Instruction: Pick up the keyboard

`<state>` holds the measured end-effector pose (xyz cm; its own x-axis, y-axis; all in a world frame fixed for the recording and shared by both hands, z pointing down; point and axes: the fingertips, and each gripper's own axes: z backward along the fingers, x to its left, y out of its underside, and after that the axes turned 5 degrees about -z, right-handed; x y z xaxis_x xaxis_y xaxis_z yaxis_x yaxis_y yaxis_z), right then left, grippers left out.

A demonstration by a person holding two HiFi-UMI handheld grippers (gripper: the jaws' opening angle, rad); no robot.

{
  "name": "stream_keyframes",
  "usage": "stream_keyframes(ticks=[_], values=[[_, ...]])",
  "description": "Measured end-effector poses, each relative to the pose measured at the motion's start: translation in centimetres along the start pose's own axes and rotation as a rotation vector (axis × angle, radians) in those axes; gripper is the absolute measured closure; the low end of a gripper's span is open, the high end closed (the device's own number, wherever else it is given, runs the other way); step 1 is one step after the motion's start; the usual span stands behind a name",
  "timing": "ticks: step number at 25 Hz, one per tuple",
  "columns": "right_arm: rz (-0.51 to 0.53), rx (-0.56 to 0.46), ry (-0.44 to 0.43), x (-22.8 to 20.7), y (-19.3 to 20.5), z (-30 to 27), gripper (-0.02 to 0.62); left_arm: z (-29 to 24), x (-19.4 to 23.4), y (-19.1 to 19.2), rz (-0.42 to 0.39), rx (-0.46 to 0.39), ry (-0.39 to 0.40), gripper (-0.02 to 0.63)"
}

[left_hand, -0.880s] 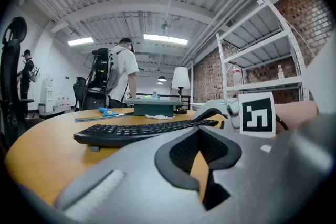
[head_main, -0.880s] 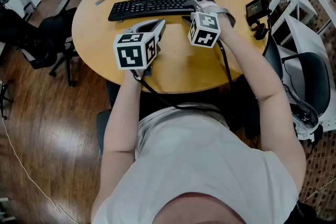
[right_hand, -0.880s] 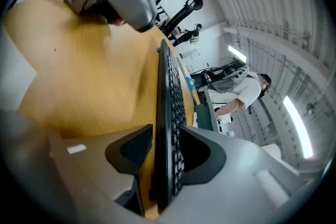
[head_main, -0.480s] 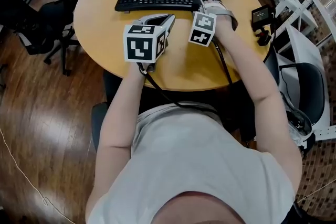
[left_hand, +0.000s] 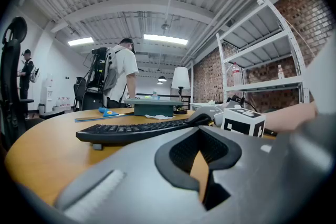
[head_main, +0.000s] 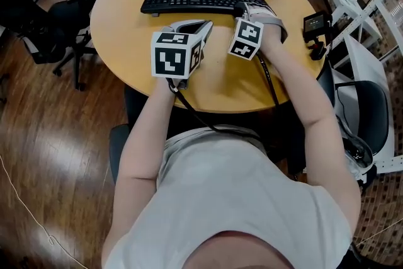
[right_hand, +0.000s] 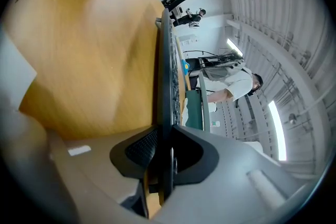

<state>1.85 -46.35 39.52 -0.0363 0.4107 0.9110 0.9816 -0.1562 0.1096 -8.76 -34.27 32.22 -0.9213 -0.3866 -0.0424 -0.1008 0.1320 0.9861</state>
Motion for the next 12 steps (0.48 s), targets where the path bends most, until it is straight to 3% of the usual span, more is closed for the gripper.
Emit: stream_keyframes(ticks=[12], values=[[0.035,-0.035,0.12,-2.4,-0.1,1.2,0.518,0.1,0.1,0.0,0.002,0.002,0.001,0.284]])
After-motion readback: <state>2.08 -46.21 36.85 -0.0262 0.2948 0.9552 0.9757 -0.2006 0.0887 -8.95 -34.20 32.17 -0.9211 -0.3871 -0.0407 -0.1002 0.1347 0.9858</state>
